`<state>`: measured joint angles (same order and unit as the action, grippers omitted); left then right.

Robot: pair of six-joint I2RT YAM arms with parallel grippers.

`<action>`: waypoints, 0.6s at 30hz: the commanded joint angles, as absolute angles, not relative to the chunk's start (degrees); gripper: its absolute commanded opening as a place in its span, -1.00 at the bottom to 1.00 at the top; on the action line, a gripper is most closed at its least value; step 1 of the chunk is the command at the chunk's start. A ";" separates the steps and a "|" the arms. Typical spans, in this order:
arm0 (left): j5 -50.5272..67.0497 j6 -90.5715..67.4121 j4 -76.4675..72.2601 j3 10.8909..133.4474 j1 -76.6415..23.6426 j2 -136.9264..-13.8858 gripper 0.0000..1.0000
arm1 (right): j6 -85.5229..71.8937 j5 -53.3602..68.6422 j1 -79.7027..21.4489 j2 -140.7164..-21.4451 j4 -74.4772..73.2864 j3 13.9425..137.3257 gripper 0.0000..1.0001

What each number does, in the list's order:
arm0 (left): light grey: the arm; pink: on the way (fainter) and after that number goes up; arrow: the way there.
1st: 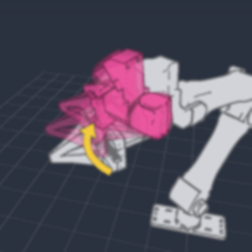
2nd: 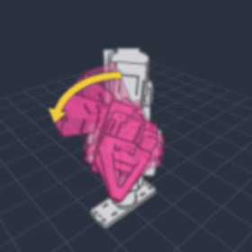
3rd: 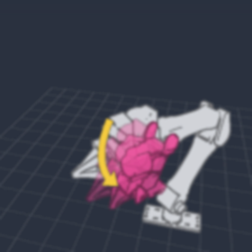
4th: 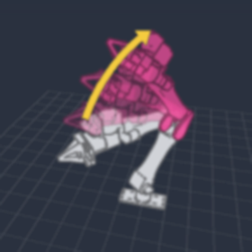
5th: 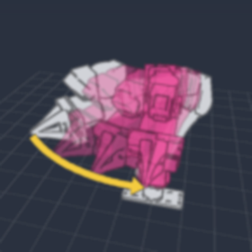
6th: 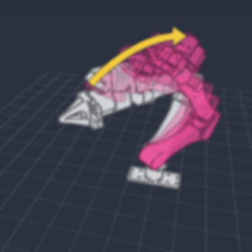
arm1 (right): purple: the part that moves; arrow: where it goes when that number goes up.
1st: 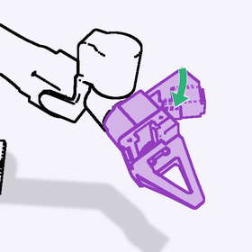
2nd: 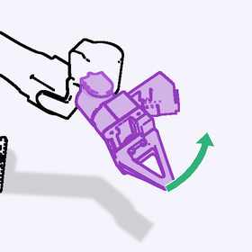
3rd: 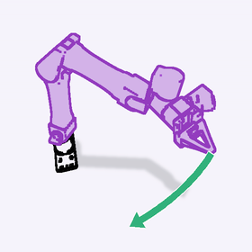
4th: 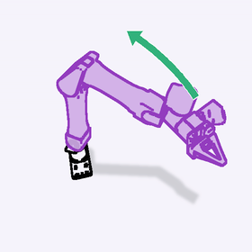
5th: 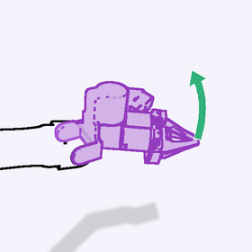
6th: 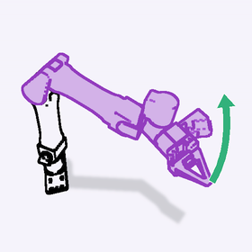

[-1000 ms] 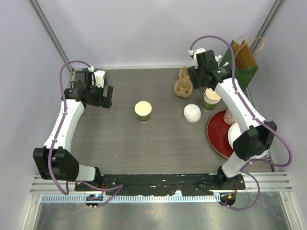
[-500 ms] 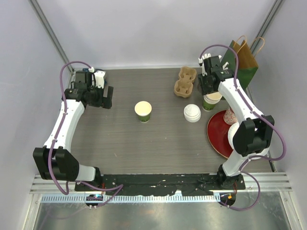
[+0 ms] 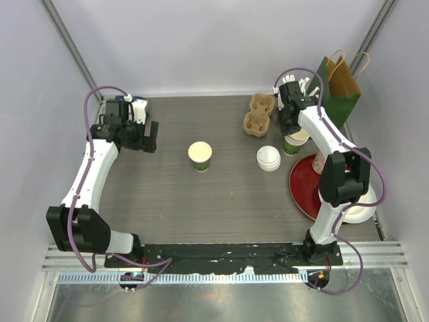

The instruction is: Pack the takeout coffee

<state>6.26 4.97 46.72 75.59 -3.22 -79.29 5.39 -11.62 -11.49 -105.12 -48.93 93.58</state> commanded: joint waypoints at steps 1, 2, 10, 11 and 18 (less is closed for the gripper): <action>7.29 5.45 46.41 75.41 -2.81 -79.63 0.99 | 4.83 -11.16 -11.25 -103.01 -47.81 96.33 -0.55; 7.29 5.45 46.41 75.41 -2.81 -79.63 1.00 | 4.92 -11.34 -11.25 -102.83 -47.81 96.42 -0.52; 7.47 5.45 46.41 75.41 -2.81 -79.63 1.00 | 5.54 -12.30 -11.34 -102.57 -48.25 96.68 -0.65; 7.38 5.54 46.41 75.41 -2.81 -79.54 0.99 | 5.54 -12.39 -11.34 -102.74 -48.34 96.59 -0.74; 8.17 5.63 46.67 75.32 -2.81 -79.45 0.99 | 4.66 -12.66 -11.25 -101.43 -49.66 96.85 -0.99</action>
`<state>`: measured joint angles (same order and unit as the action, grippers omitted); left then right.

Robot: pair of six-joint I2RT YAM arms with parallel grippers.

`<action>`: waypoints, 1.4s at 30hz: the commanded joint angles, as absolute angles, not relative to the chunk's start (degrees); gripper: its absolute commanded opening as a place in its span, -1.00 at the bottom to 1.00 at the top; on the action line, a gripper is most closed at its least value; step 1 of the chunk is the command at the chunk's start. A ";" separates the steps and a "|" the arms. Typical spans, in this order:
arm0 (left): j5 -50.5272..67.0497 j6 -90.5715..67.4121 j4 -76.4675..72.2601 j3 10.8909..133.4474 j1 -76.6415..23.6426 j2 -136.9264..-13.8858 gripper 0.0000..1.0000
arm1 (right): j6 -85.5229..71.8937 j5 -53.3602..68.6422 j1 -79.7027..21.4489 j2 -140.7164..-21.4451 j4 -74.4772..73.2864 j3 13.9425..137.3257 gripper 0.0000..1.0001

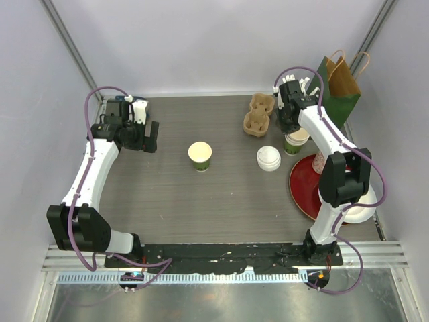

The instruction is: Pack the takeout coffee

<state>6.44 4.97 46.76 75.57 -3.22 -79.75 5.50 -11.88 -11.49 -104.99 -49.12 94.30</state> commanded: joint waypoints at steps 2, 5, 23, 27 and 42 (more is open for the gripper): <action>8.17 5.45 46.67 75.41 -2.81 -79.54 1.00 | 4.75 -12.92 -11.34 -100.81 -50.10 96.85 -0.98; 8.35 5.54 46.58 75.41 -2.81 -79.72 0.99 | 4.92 -13.27 -11.25 -100.02 -50.54 96.94 -0.90; 8.70 5.89 47.11 75.76 -2.81 -79.45 1.00 | 6.85 -19.51 -11.34 -96.69 -54.22 101.42 -0.99; 9.40 5.98 47.46 76.20 -2.81 -79.63 1.00 | 8.35 -21.09 -11.51 -93.70 -55.19 104.06 -0.99; 10.28 5.89 48.51 76.73 -2.81 -79.72 1.00 | 21.07 -9.49 -37.42 -87.45 -48.44 99.19 -0.98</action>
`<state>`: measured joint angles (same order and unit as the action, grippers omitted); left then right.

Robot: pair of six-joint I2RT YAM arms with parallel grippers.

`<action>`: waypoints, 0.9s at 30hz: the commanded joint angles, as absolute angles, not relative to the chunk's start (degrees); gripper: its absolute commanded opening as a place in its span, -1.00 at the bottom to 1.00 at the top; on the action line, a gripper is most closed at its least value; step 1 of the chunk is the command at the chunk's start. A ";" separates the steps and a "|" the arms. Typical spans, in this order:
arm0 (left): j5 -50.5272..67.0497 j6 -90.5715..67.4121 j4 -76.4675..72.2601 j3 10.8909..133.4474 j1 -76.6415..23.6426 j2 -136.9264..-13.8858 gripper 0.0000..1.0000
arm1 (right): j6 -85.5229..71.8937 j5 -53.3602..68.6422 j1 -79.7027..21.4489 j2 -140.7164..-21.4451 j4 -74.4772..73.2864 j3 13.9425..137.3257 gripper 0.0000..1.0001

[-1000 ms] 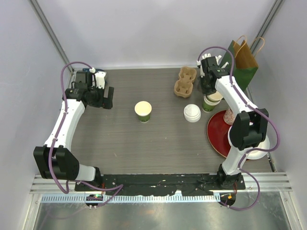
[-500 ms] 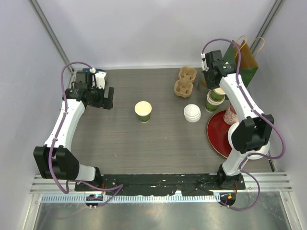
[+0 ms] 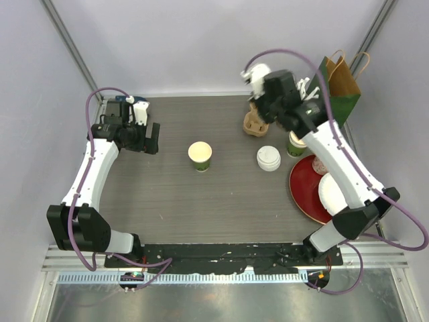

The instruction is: Pack the takeout coffee

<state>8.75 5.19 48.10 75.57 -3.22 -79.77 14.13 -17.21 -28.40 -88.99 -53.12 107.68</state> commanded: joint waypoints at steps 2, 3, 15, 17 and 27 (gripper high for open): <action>10.11 6.15 48.78 76.64 -2.81 -79.28 0.99 | 24.16 -11.25 -40.42 -88.50 -45.44 95.47 -0.99; 10.02 6.33 48.95 76.55 -2.81 -79.28 1.00 | 24.60 -10.90 -41.39 -89.03 -45.09 93.01 -0.98; 9.49 6.33 48.78 76.20 -2.81 -79.37 0.99 | 24.61 -0.97 -41.49 -91.40 -32.53 77.88 -0.98; 9.32 6.33 48.69 76.11 -2.81 -79.28 0.99 | 24.35 -0.79 -41.57 -91.93 -31.73 77.35 -0.98; 8.97 6.59 48.78 75.76 -2.81 -79.19 0.99 | 24.43 -2.11 -42.98 -97.82 -33.21 79.27 -0.98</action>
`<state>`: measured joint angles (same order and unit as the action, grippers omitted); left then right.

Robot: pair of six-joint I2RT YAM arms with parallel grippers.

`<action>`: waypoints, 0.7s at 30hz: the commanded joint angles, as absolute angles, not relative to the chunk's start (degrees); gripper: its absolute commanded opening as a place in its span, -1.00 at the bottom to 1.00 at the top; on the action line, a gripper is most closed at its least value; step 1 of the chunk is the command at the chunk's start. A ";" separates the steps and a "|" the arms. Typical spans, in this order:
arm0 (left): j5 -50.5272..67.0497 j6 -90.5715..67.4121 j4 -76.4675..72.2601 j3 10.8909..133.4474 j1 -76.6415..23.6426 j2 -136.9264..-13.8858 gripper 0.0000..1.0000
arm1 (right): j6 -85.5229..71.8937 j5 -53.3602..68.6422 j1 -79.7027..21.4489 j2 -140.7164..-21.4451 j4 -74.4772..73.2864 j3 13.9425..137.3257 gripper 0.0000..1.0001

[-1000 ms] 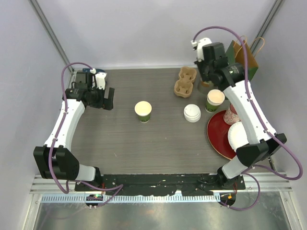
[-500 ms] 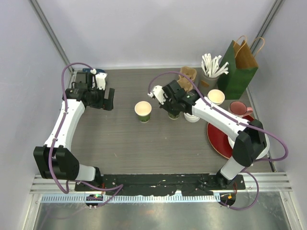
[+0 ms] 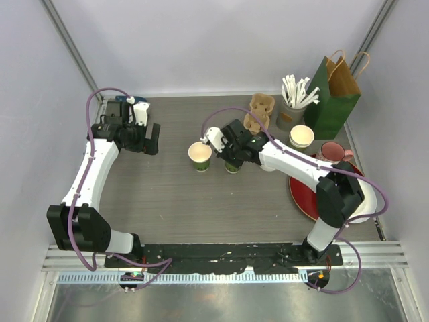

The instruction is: Pack the takeout coffee

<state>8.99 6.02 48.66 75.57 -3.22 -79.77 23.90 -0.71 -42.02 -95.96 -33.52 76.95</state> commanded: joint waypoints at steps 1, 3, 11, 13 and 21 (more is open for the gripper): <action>8.96 6.59 48.69 75.76 -2.81 -79.10 0.99 | 24.61 -2.63 -42.98 -98.17 -33.66 79.45 -0.98; 8.96 6.59 48.52 75.76 -2.81 -79.19 1.00 | 24.61 -2.81 -43.15 -98.35 -34.45 79.45 -0.99; 9.05 6.59 48.43 75.67 -2.81 -79.36 0.99 | 24.43 -2.99 -43.51 -97.39 -36.21 80.51 -0.67; 8.96 6.68 48.43 75.76 -2.81 -79.36 1.00 | 24.26 -2.46 -43.59 -96.42 -36.12 81.30 -0.43; 8.97 6.86 48.60 75.50 -2.81 -79.36 0.99 | 10.95 -7.81 -40.88 -90.89 -32.17 85.78 0.10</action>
